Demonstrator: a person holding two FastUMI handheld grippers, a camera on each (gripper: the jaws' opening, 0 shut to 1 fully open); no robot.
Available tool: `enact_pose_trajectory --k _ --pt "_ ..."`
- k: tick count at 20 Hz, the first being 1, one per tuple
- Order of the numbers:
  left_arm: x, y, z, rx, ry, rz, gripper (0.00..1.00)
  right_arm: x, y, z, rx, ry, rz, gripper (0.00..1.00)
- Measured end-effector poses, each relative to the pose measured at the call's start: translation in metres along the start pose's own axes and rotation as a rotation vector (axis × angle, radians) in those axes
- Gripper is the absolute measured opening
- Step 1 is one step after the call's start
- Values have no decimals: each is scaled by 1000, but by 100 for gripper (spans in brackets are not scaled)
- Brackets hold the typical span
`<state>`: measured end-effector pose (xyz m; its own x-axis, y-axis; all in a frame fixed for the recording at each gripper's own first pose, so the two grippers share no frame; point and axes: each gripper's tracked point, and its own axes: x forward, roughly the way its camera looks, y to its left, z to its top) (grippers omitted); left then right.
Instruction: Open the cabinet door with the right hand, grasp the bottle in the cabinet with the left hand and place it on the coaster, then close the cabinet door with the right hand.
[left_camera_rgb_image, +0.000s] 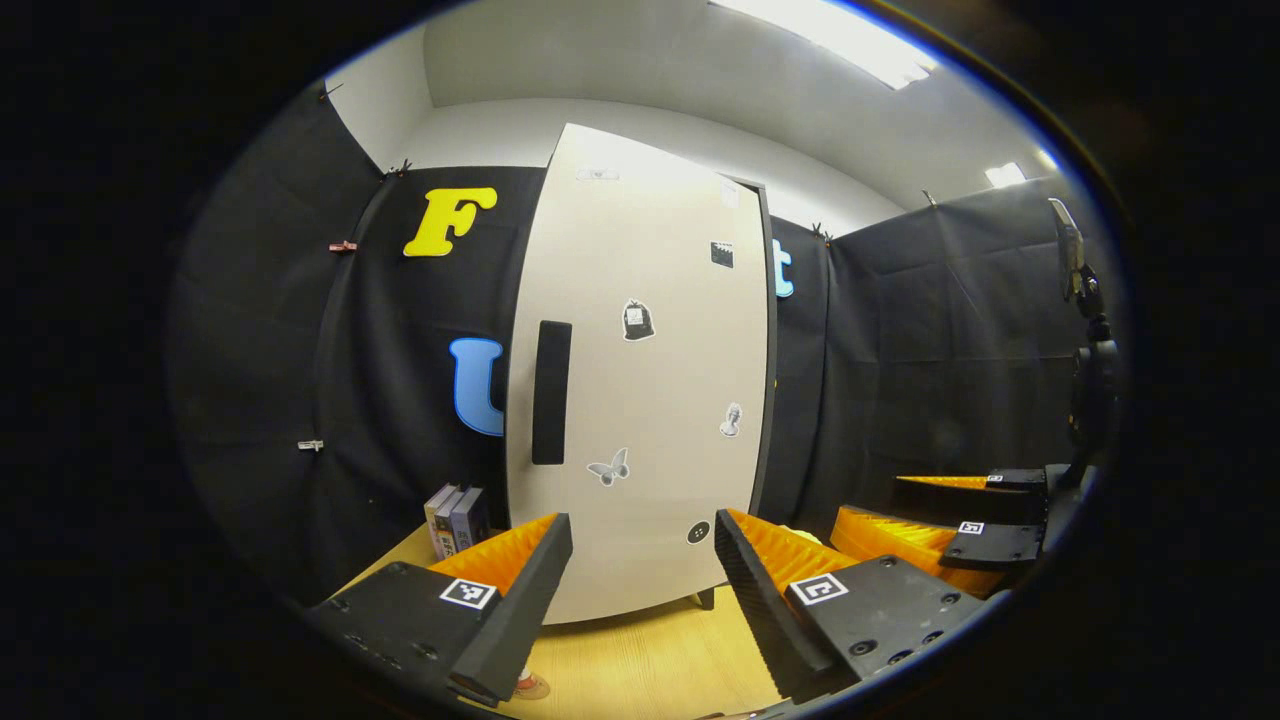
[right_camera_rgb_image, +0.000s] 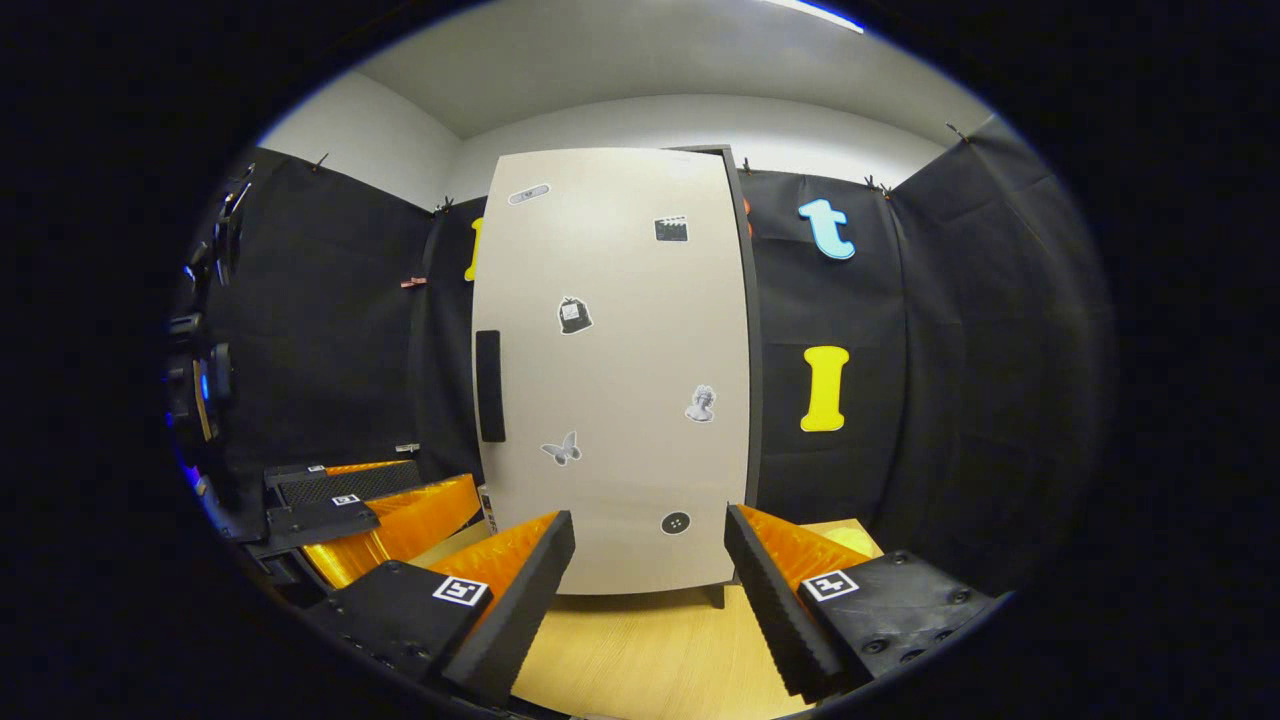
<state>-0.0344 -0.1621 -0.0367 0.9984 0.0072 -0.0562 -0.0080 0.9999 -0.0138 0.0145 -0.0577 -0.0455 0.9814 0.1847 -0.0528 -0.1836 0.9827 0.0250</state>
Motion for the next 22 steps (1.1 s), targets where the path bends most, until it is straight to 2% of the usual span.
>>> enact_pose_trajectory --k 4,9,13,22 --pt "2 1 2 -4 -1 1 93 0 1 6 -9 -25 16 98" --pt "2 -1 2 -5 -4 -1 91 -3 3 14 -17 -63 30 98" --pt "4 -2 1 -8 -1 -7 94 -6 3 15 -31 -70 30 98" --pt "-1 -12 9 13 -40 -38 94 -5 1 18 -7 -61 13 98"
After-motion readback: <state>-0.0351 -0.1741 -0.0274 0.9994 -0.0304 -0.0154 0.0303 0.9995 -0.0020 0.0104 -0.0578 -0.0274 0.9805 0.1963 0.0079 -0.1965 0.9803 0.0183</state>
